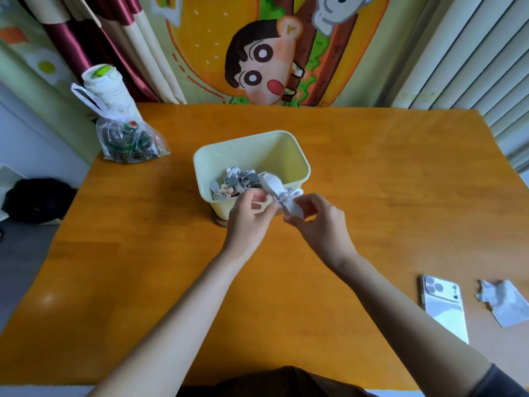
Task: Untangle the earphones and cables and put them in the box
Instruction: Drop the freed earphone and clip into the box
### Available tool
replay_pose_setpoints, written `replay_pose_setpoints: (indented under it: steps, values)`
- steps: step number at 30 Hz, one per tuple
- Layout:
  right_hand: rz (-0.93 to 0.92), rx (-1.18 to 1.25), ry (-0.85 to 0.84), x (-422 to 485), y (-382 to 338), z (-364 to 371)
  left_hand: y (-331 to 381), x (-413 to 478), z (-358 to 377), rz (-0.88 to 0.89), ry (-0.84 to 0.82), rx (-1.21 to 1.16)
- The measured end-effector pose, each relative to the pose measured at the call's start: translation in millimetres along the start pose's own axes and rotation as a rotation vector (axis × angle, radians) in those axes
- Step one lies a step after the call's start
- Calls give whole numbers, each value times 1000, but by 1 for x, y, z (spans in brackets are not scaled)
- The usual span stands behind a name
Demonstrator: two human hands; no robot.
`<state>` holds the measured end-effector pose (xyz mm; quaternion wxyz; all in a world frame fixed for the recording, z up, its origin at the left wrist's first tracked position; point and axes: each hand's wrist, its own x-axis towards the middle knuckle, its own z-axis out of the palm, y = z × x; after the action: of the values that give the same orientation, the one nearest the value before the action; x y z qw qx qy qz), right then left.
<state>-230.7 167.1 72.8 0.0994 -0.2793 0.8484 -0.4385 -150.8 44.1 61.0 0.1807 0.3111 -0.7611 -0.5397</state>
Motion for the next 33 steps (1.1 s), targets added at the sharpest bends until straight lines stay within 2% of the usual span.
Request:
replay_pose_setpoints:
  steps: [2, 4, 8, 21, 25, 28, 33]
  values:
    - [7, -24, 16, 24, -1, -2, -4, 18, -11, 128, 8, 318]
    - [13, -63, 4, 51, -2, -3, -9, 32, -21, 145, -34, 589]
    - [35, -118, -15, 97, 4, 5, -17, 46, -31, 94, -110, 769]
    - [185, -295, -149, 167, 16, 51, -21, 63, -32, 122, -59, 755]
    - [181, -456, -302, 176, 13, 66, -23, 66, -32, 133, -43, 713]
    - [251, -524, -415, 175, 17, 75, -23, 65, -32, 130, -45, 704]
    - [261, -672, -488, 167, 17, 71, -25, 66, -32, 132, -51, 724]
